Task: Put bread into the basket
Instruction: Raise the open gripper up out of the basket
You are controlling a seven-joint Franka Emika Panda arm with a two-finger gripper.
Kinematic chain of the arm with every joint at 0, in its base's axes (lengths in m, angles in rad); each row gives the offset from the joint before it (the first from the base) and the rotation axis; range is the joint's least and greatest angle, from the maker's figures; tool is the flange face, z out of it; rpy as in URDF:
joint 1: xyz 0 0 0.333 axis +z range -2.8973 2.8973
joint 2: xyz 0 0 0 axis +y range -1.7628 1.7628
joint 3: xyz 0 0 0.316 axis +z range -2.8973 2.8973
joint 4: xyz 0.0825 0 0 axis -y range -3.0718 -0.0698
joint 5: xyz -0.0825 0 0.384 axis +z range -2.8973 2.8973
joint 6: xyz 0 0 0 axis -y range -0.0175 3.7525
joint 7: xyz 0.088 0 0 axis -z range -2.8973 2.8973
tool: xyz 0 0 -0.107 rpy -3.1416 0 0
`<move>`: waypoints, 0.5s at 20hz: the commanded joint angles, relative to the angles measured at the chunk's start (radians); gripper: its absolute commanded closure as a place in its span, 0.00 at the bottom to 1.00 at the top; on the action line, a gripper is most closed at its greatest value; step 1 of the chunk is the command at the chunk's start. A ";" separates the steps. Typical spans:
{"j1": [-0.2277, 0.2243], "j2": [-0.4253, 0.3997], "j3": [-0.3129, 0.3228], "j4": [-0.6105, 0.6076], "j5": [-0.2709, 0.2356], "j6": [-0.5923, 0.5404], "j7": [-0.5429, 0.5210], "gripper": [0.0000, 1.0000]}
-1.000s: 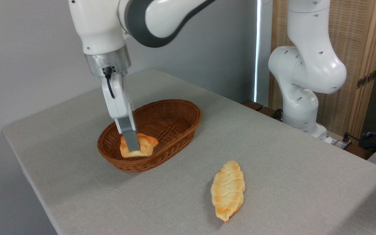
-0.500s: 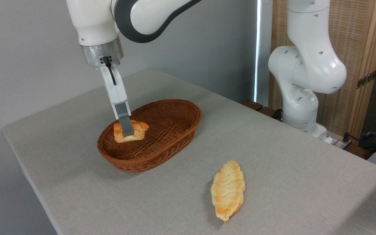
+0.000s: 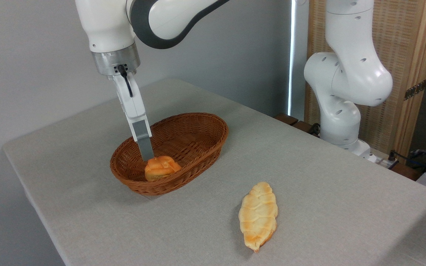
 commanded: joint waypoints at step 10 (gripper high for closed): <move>0.008 -0.082 0.215 0.142 -0.026 -0.196 -0.056 0.00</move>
